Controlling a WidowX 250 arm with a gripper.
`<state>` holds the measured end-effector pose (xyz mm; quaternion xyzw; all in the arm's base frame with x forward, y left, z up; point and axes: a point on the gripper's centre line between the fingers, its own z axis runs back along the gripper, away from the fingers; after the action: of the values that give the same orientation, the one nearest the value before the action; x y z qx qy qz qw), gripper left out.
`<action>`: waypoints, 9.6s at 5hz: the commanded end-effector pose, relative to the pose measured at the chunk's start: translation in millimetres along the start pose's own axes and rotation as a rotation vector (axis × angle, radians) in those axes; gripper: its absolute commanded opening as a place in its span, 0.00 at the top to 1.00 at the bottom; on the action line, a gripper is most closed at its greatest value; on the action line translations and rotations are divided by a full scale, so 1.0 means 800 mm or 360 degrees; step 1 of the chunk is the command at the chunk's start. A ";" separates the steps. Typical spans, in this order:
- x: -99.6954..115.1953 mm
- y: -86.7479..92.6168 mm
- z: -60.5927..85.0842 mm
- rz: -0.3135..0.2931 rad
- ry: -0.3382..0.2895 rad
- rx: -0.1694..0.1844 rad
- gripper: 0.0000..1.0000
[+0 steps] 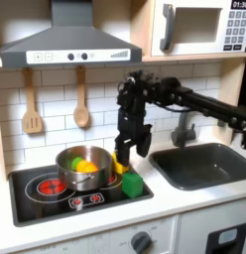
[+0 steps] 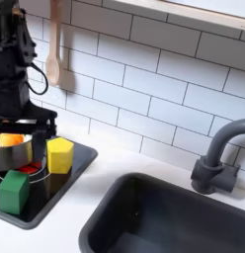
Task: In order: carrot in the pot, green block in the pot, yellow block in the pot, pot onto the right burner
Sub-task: 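Put the green block in the pot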
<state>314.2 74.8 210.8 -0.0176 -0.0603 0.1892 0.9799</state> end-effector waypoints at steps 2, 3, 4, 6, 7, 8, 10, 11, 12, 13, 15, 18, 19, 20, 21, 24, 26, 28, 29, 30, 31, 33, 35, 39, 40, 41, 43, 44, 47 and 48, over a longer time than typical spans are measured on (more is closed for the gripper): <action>-0.037 0.015 -0.002 -0.0112 0.0053 0.0004 0.00; -0.040 0.021 0.000 -0.0140 0.0053 0.0026 0.00; -0.044 0.024 -0.001 -0.0161 0.0062 0.0024 0.00; -0.045 0.015 -0.018 -0.0209 0.0098 0.0009 0.00; -0.042 0.020 -0.023 -0.0160 0.0082 0.0005 0.00; -0.039 0.021 -0.027 -0.0174 0.0083 0.0026 0.00; -0.028 0.014 -0.048 -0.0164 0.0097 -0.0038 0.00; -0.021 0.009 -0.054 -0.0188 0.0099 0.0002 0.00; -0.023 0.013 -0.067 -0.0169 0.0135 0.0004 0.00; -0.023 0.011 -0.084 -0.0180 0.0149 -0.0029 0.00; -0.016 0.010 -0.088 -0.0211 0.0145 -0.0002 0.00; -0.017 0.010 -0.088 -0.0196 0.0125 -0.0003 1.00; -0.016 0.008 -0.083 -0.0182 0.0122 -0.0016 1.00; -0.018 0.008 -0.075 -0.0190 0.0119 -0.0010 1.00; -0.023 0.015 -0.056 -0.0159 0.0126 -0.0018 1.00; -0.028 0.027 0.000 -0.0100 -0.0020 -0.0087 1.00; -0.017 0.041 0.012 -0.0051 -0.0016 -0.0096 1.00; 0.021 0.045 0.021 -0.0024 -0.0029 -0.0079 1.00; 0.041 0.038 0.016 -0.0035 -0.0022 -0.0093 1.00; 0.054 0.039 0.015 -0.0019 -0.0030 -0.0083 1.00; 0.065 0.039 0.014 -0.0012 -0.0071 -0.0057 1.00; 0.079 0.052 0.016 0.0054 -0.0130 -0.0038 1.00; 0.085 0.073 0.011 0.0094 -0.0132 -0.0033 1.00; 0.098 0.077 -0.030 0.0098 -0.0073 -0.0025 1.00; 0.105 0.078 -0.045 0.0088 -0.0039 -0.0041 1.00; 0.107 0.075 -0.046 0.0079 -0.0029 -0.0038 0.25; 0.103 0.054 -0.010 -0.0002 -0.0094 -0.0014 0.09; 0.095 0.030 -0.005 -0.0063 -0.0104 -0.0023 0.10; 0.054 -0.006 0.029 -0.0096 -0.0185 -0.0011 0.08; 0.054 -0.023 0.025 -0.0107 -0.0162 -0.0017 0.04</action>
<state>356.2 72.2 240.3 -0.0101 -0.1171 0.1546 0.9810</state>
